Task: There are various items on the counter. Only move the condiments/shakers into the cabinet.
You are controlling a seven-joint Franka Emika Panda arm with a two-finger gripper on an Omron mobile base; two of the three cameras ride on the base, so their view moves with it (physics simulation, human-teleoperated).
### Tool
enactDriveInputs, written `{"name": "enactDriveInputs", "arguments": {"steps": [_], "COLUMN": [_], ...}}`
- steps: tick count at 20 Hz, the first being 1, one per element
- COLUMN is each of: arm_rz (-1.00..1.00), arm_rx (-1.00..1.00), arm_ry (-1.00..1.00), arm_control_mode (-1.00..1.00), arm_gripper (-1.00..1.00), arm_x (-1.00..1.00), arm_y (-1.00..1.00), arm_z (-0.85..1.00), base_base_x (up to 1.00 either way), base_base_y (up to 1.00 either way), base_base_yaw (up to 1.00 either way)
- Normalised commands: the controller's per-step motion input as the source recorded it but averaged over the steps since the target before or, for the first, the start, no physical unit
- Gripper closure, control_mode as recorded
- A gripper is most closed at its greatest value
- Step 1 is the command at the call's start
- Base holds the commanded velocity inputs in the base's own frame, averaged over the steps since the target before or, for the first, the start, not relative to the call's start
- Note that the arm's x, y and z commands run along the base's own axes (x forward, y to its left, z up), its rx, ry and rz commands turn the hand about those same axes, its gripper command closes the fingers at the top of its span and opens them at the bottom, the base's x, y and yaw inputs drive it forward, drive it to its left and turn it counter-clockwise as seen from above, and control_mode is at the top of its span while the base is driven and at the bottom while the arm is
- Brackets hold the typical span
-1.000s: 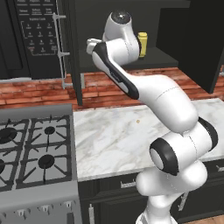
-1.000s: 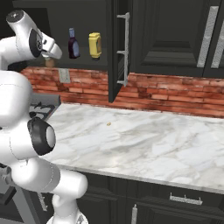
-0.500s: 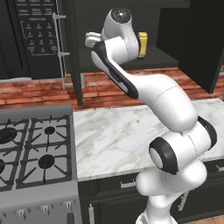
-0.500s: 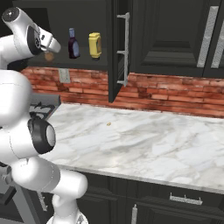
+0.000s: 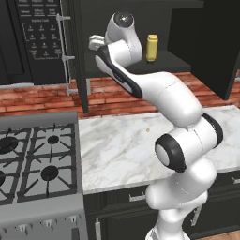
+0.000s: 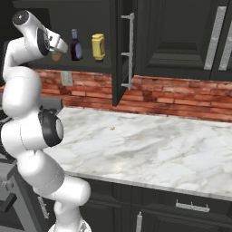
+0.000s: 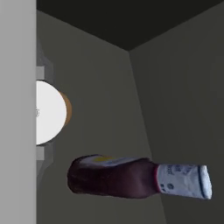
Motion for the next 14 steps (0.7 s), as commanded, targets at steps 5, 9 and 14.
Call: {"name": "enactDriveInputs", "arguments": {"steps": [5, 9, 14], "arm_rz": [-0.01, 0.00, 0.00], "arm_rx": [-0.01, -0.01, -0.04], "arm_ry": [0.00, 0.00, 0.00], "arm_control_mode": [-1.00, -1.00, -1.00], "arm_gripper": [1.00, 1.00, 1.00], "arm_x": [0.36, 0.11, 0.00], "arm_y": [0.17, 0.12, 0.00], "arm_z": [0.00, 0.00, -0.07], "base_base_x": [0.00, 0.00, 0.00], "base_base_y": [0.00, 0.00, 0.00], "base_base_yaw": [0.00, 0.00, 0.00]}}
